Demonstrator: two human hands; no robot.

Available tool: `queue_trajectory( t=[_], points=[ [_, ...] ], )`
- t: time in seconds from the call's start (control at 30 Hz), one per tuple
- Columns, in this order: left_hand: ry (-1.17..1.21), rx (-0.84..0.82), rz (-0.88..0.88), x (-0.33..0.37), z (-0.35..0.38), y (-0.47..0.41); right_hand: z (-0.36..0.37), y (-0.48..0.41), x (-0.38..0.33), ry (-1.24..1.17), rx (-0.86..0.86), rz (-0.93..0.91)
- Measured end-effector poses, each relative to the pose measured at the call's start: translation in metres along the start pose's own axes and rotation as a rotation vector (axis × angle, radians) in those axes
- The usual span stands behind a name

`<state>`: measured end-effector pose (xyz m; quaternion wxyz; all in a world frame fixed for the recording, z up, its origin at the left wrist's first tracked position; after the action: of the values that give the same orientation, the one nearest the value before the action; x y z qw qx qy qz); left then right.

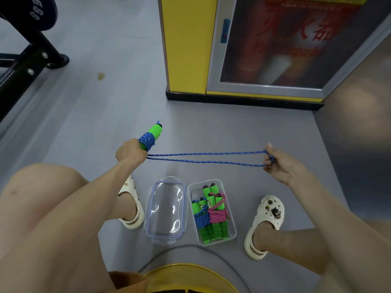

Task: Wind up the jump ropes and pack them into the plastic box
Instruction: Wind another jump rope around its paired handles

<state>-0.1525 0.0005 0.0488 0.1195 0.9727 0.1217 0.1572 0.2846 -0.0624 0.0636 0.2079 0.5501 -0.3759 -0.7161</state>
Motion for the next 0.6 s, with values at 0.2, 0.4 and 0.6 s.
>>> queue_trajectory(
  t=[0.2, 0.4, 0.6],
  points=[
    [0.067, -0.008, -0.019, 0.000, 0.000, -0.001, 0.000, 0.005, -0.010, -0.111, -0.101, -0.054],
    [0.096, 0.013, -0.057, -0.006, -0.002, -0.003, -0.006, 0.004, -0.015, -0.098, -0.107, -0.083],
    [0.171, 0.001, -0.081, -0.008, -0.002, -0.004, -0.006, 0.007, -0.018, -0.038, -0.113, -0.101]
  ],
)
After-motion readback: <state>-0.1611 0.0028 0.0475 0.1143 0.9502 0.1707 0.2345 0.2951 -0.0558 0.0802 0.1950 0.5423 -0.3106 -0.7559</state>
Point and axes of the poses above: each hand's wrist, its own y-axis away from the middle knuckle, its own z-axis out of the palm, x = y × z, the point moved 7 cm from there along -y, towards the middle knuckle, and after that the axes turned 11 degrees about z, right-handed, at the moved point
